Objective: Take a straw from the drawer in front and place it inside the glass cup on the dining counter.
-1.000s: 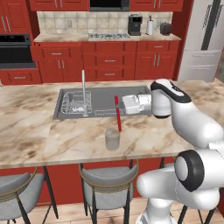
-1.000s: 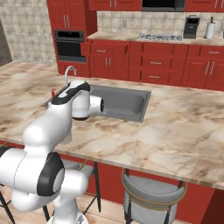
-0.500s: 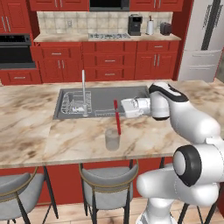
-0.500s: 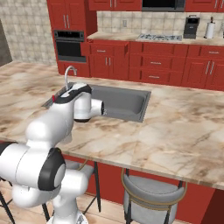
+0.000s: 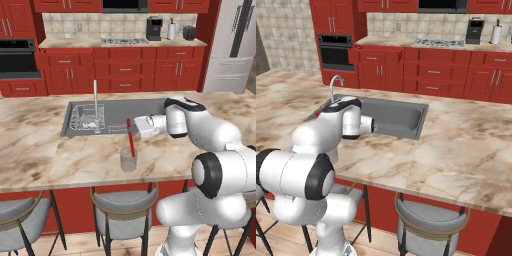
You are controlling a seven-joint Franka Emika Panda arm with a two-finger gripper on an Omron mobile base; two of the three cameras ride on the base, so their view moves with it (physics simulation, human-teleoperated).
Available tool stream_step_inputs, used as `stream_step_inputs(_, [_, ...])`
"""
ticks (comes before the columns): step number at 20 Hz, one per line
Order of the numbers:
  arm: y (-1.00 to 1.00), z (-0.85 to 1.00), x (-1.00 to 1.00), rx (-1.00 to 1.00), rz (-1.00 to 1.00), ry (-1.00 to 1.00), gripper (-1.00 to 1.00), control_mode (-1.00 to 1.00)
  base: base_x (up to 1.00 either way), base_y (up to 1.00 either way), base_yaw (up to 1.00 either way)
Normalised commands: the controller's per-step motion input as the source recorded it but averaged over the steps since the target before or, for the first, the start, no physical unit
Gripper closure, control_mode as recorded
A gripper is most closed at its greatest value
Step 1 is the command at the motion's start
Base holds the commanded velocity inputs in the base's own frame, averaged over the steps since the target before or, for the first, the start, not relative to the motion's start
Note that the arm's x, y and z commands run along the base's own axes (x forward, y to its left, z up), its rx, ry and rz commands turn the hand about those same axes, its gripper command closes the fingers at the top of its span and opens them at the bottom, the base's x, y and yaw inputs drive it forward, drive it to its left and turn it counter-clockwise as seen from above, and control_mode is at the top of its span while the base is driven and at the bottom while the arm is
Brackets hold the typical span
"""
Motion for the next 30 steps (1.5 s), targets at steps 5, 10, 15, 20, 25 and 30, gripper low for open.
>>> stream_step_inputs(5, [0.01,-0.17,0.1,0.0,0.05,-0.02,1.0,-1.0,0.0,0.0,0.0])
stream_step_inputs(10, [0.0,-0.08,0.23,0.0,0.05,-0.04,1.0,-1.0,0.0,0.0,0.0])
stream_step_inputs(15, [0.01,0.0,0.29,0.0,0.06,-0.08,1.0,-1.0,0.0,0.0,0.0])
stream_step_inputs(20, [0.02,-0.03,0.25,0.0,0.06,-0.05,1.0,-1.0,0.0,0.0,0.0])
stream_step_inputs(25, [0.0,-0.13,0.09,0.0,0.05,-0.01,1.0,-1.0,0.0,0.0,0.0])
stream_step_inputs(30, [0.0,-0.15,0.0,0.0,0.05,-0.01,1.0,-1.0,0.0,0.0,0.0])
